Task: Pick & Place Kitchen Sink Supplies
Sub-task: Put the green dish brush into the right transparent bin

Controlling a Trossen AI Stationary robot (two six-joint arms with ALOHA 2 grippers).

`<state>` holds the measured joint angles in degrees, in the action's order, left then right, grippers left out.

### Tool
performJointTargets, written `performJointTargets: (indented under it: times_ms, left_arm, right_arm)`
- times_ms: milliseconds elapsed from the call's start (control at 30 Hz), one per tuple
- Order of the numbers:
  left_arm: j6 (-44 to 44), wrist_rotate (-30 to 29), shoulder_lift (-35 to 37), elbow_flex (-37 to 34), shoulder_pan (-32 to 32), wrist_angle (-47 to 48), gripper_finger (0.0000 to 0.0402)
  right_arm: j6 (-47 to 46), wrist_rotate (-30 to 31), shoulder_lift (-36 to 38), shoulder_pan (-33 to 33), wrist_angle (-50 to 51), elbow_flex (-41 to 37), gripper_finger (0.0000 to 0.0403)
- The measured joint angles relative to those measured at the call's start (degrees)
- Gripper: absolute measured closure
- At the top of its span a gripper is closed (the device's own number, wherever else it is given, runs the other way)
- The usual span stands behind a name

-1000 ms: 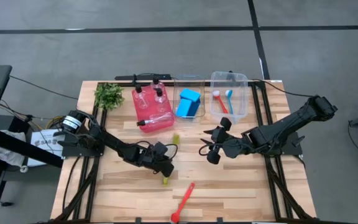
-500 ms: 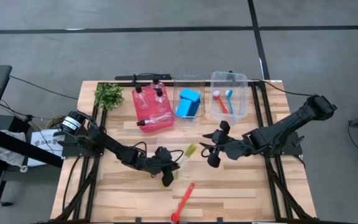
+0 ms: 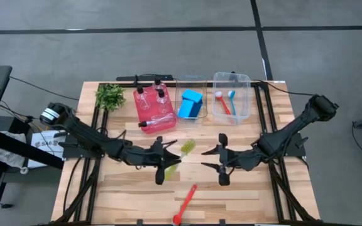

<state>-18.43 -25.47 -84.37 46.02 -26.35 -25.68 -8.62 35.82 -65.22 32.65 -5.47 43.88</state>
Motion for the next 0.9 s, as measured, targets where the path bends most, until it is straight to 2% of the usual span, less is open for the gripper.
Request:
performJointTargets:
  times_ms: [200,400,600,900]
  left_arm:
    - [3.0,0.3,0.2,0.0,-0.9,-3.5,0.0356]
    - [1.6,1.4,-2.6,0.1,-0.9,-4.1,0.0351]
    - [1.5,1.5,-3.7,0.1,-0.9,-5.2,0.0353]
    - [1.5,1.4,-3.7,0.1,-0.6,-6.1,0.0351]
  right_arm:
    - [2.6,0.0,-5.4,-2.1,-8.8,0.0,0.0241]
    - [8.2,0.0,-10.9,-4.3,-21.1,0.0,0.0199]
    - [9.4,-2.3,-10.9,-5.5,-21.6,1.4,0.0155]
    - [10.6,-10.3,-11.0,-8.8,-24.8,2.3,0.0158]
